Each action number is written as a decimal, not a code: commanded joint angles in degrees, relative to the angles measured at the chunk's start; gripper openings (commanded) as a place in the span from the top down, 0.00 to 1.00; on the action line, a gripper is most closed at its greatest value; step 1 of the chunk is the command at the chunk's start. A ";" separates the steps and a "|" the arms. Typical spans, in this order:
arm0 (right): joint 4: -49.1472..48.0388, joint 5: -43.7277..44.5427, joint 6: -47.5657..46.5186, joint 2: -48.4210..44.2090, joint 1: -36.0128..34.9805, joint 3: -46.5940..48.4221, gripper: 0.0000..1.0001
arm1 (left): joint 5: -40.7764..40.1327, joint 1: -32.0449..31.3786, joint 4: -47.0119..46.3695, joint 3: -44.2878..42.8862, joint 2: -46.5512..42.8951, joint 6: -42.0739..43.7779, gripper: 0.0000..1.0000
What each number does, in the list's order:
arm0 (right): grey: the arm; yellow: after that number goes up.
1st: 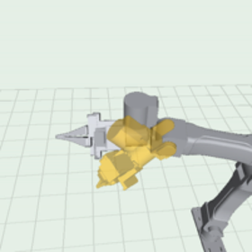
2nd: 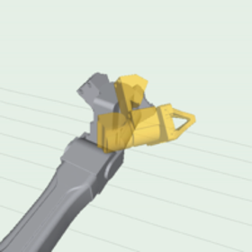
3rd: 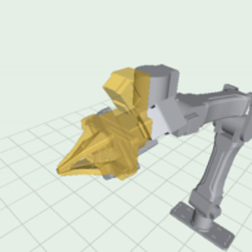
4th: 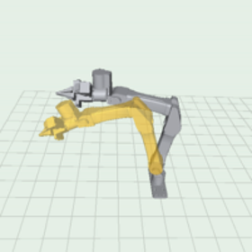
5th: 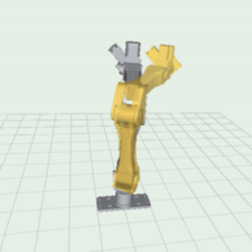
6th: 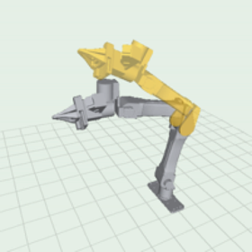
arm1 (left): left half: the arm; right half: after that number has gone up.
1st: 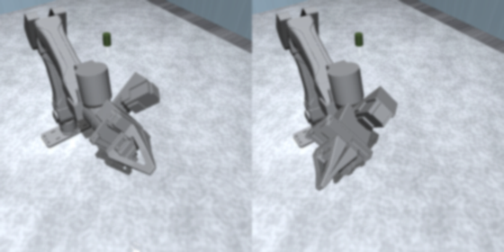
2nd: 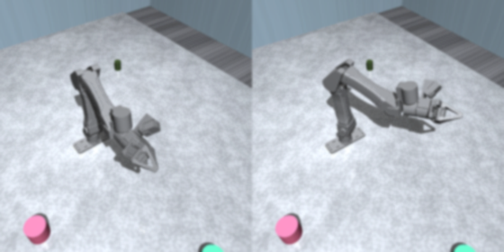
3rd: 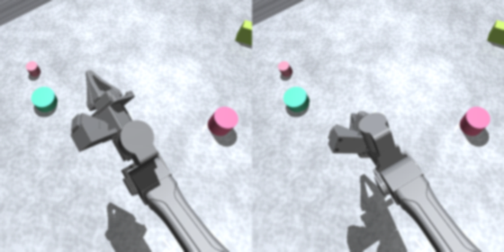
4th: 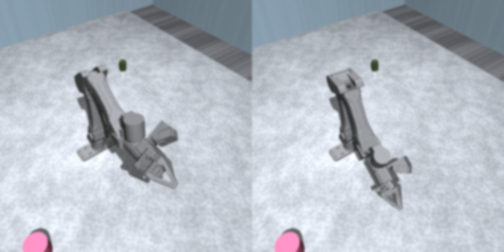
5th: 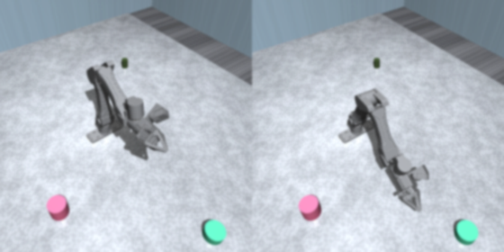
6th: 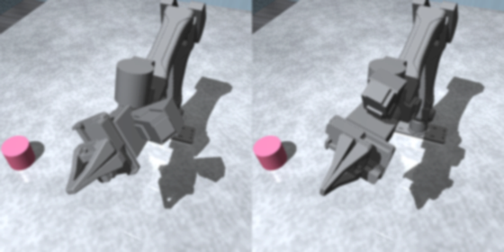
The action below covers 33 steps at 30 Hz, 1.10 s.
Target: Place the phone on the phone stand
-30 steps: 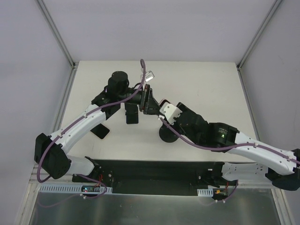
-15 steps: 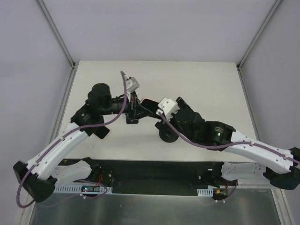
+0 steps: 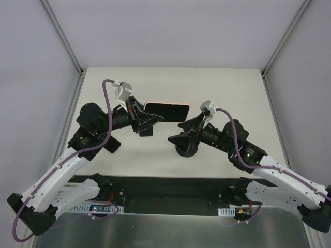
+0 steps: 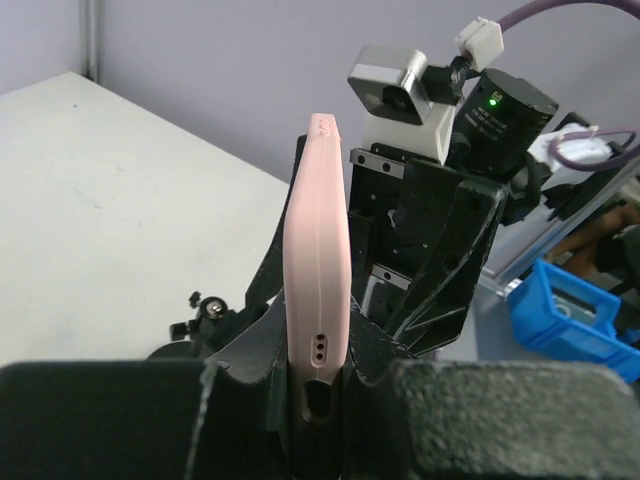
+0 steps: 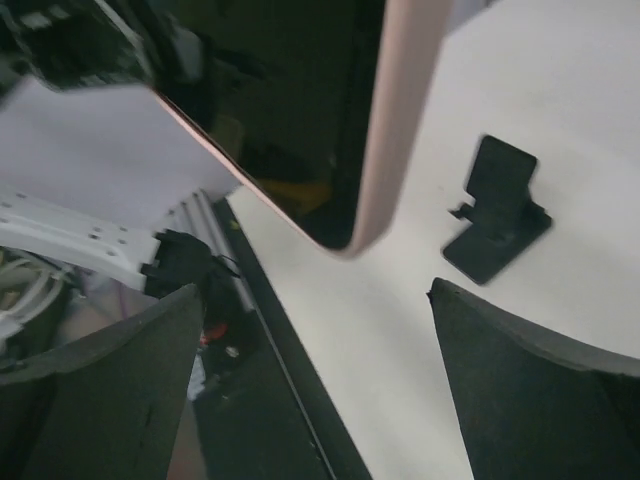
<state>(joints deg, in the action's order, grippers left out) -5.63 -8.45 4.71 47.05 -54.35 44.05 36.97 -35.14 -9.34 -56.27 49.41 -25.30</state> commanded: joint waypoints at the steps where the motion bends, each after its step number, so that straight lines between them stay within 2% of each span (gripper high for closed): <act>1: -20.81 -9.74 10.57 -0.02 0.03 -0.01 0.08 | 0.12 0.33 -20.44 3.00 -4.05 -12.82 1.00; 6: -29.87 -6.67 14.18 -1.26 0.12 -1.60 0.22 | -0.06 0.33 -26.15 6.16 -5.02 -17.58 1.00; 7: -30.66 -5.89 15.32 -1.43 0.12 -1.95 0.28 | -0.23 0.33 -27.29 6.69 -4.94 -18.98 1.00; 11: -35.06 -3.07 17.17 -0.82 0.12 -2.40 0.37 | -0.41 0.33 -30.12 7.93 -5.55 -22.33 1.00; 12: -35.85 -3.50 17.52 -0.56 0.03 -2.22 0.43 | -0.50 0.33 -30.29 8.10 -5.64 -22.69 1.00; 20: -38.75 -4.64 19.19 1.99 0.03 -0.81 0.58 | -0.23 0.33 -30.03 8.81 -6.08 -24.18 1.00; 21: -38.93 -4.56 19.72 2.26 0.03 -0.72 0.64 | -0.15 0.33 -30.12 9.16 -5.90 -24.18 1.00; 23: -38.50 -4.30 19.73 2.52 -0.06 -0.55 0.71 | 0.29 0.33 -30.55 9.60 -5.55 -24.53 1.00; 24: -37.80 -4.30 19.11 2.44 -0.06 -0.46 0.91 | 0.21 0.33 -30.82 10.30 -5.64 -24.45 1.00; 25: -36.83 -4.38 18.67 2.17 0.03 0.06 0.99 | 0.03 0.24 -30.91 10.74 -5.73 -24.53 1.00; 30: -33.39 -1.48 16.03 -1.86 0.38 -2.56 0.99 | 0.21 0.24 -31.00 13.19 -5.90 -24.80 1.00; 31: -33.40 -1.83 15.77 -2.22 0.30 -2.66 0.93 | -0.23 0.24 -31.00 13.81 -6.08 -25.06 1.00; 32: -33.22 -2.10 15.94 -2.40 0.21 -2.57 0.79 | -0.84 0.33 -31.26 14.43 -6.34 -25.15 1.00; 33: -33.22 -1.84 16.29 -2.14 0.29 -2.48 0.53 | -1.37 0.24 -31.52 15.30 -6.43 -25.41 1.00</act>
<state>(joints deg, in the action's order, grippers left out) -36.91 -13.58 24.34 47.24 -54.65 41.08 37.21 -34.94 -36.97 -43.20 44.36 -50.17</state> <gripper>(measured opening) 0.178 0.104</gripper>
